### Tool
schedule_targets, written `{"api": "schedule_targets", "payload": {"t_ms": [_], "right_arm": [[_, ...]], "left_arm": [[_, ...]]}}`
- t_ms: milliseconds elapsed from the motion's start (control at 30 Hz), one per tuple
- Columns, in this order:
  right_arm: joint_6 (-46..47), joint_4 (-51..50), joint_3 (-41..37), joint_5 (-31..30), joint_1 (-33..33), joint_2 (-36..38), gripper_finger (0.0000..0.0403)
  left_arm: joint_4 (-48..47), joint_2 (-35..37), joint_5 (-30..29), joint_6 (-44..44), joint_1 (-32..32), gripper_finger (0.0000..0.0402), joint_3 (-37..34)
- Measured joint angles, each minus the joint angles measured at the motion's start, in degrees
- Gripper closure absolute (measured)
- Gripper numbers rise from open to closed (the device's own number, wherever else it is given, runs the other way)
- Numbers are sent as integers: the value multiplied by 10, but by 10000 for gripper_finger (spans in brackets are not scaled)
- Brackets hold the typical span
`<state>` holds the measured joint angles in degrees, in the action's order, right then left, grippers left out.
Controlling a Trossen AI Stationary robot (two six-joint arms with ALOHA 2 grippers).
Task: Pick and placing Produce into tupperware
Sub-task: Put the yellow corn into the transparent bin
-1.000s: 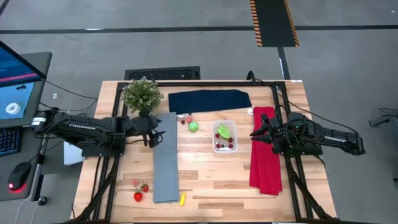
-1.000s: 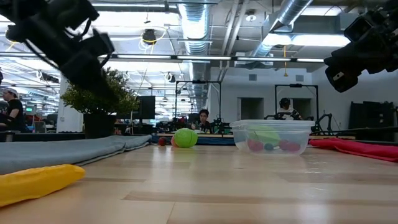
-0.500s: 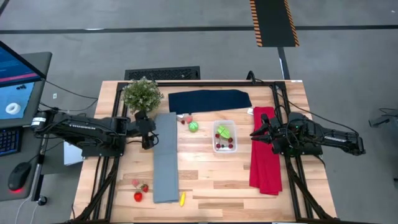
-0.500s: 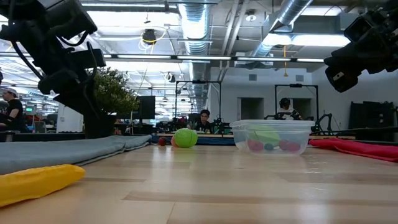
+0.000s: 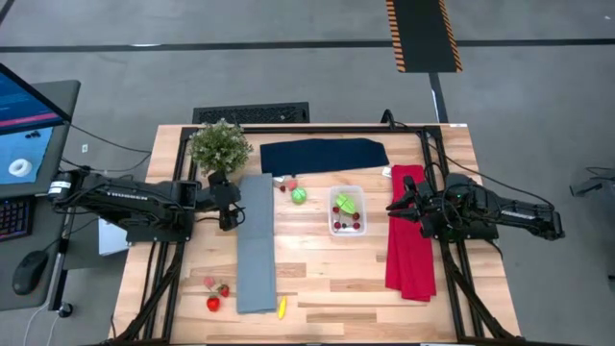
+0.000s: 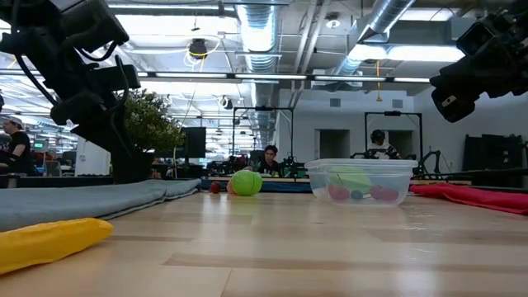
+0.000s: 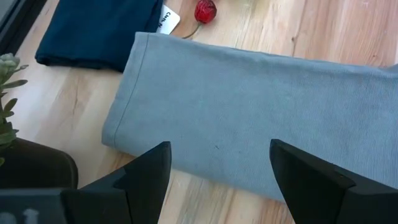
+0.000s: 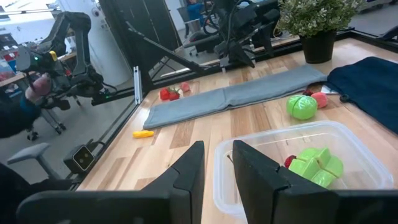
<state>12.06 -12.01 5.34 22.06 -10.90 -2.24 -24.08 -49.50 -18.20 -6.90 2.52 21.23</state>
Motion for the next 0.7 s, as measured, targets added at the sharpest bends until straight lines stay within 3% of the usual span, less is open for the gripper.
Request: {"api": "schedule_targets", "payload": {"t_ms": [167, 533, 700], "right_arm": [[0, 0, 0, 0, 0, 0, 296], [0, 0, 0, 0, 0, 0, 296], [0, 0, 0, 0, 0, 0, 296]], "left_arm": [[10, 0, 0, -4, 0, 138, 0], [69, 0, -8, -179, 0, 138, 1], [143, 0, -9, -179, -3, 138, 1]]}}
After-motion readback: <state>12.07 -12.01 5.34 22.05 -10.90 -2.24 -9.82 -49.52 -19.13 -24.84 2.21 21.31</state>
